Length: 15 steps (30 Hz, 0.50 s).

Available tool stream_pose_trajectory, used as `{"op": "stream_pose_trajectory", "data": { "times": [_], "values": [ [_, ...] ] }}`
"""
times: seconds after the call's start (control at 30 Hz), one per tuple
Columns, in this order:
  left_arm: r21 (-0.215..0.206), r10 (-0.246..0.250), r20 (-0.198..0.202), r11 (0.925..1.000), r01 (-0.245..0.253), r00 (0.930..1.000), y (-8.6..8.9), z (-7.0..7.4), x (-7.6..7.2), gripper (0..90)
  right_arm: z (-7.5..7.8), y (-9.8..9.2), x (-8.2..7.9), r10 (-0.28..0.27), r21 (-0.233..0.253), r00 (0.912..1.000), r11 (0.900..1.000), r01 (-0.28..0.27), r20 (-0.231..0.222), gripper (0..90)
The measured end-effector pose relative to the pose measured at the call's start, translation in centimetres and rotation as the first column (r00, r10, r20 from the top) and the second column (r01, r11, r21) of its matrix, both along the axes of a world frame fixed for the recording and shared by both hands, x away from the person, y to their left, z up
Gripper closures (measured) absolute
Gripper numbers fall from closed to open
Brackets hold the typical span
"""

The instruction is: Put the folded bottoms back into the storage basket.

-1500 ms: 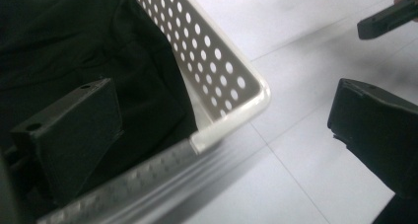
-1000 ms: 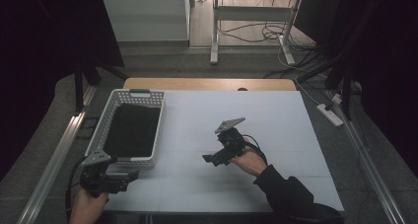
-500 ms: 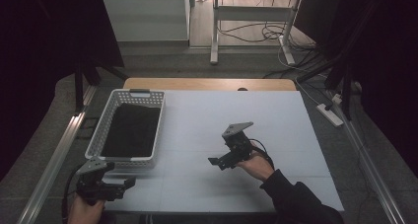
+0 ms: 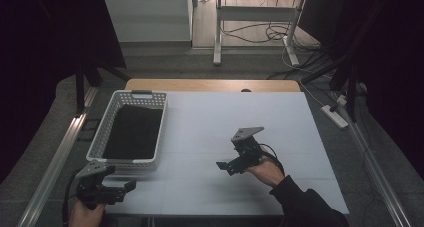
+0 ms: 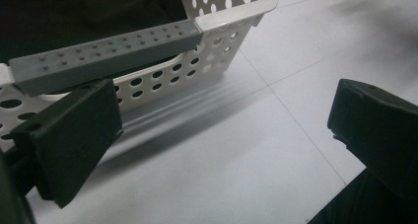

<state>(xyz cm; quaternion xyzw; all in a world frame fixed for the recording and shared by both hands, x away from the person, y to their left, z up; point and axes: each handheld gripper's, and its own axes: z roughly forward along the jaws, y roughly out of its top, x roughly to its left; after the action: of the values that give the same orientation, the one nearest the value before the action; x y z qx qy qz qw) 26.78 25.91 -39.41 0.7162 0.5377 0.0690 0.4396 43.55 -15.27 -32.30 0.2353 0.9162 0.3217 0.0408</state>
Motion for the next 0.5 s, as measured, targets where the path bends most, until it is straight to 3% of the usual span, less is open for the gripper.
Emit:
{"op": "stream_pose_trajectory", "data": {
  "times": [0.5],
  "values": [
    [0.003,-0.008,-0.007,1.0000,0.008,0.9999,-0.1,0.0,0.1,0.0,0.5,-3.5,-0.8,-0.059,-0.001,0.9983,0.998,0.059,0.000,0.0]
  ]
}}
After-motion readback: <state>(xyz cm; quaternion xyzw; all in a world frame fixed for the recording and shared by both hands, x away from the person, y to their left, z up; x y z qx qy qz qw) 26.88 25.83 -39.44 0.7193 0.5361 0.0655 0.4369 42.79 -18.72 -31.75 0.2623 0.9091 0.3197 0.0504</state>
